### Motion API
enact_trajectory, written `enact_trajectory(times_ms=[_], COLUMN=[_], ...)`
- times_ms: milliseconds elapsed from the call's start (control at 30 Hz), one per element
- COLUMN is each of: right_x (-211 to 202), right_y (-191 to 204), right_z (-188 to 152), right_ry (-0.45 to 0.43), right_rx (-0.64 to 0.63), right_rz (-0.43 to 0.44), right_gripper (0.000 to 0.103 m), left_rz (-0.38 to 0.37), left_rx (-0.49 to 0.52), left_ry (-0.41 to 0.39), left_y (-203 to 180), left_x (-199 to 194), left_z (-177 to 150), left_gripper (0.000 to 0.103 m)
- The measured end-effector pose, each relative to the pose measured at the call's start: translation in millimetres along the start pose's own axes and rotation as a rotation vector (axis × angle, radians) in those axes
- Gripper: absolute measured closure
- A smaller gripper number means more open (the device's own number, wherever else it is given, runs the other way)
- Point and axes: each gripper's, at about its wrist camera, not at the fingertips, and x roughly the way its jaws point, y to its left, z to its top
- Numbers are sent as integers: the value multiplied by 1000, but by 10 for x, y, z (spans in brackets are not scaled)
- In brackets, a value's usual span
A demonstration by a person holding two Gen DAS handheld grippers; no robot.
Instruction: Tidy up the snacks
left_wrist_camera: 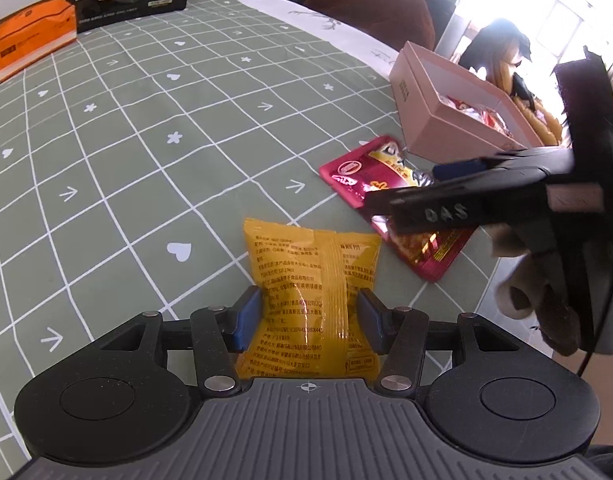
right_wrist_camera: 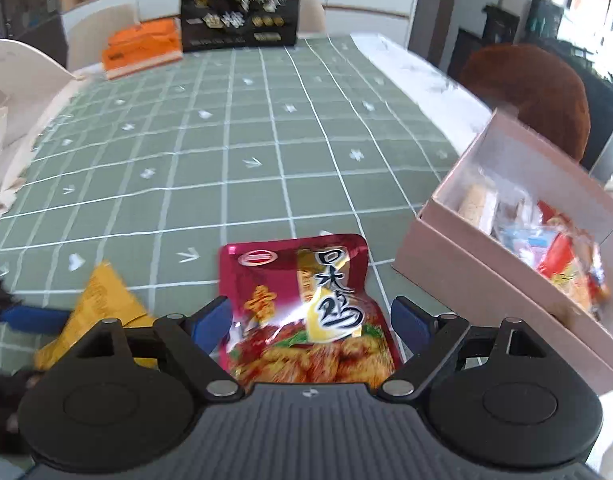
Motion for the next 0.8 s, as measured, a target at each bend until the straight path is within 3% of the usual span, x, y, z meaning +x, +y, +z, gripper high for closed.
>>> enact_trajectory(times_ms=[100, 300, 600, 800], right_x=[114, 75, -353, -411], right_y=[-91, 81, -141, -247], right_z=[61, -71, -470, -568], right_ry=[45, 28, 71, 89], right_rx=[101, 26, 163, 190], right_rz=[78, 40, 13, -8], right_gripper=[7, 6, 25, 22], left_rz=[2, -8, -43, -26], left_rx=[-1, 6, 12, 53], left_ry=[3, 17, 9, 23], left_y=[-7, -2, -1, -99], left_x=[4, 21, 58, 89], left_z=[3, 32, 46, 87], left_gripper=[45, 45, 45, 45])
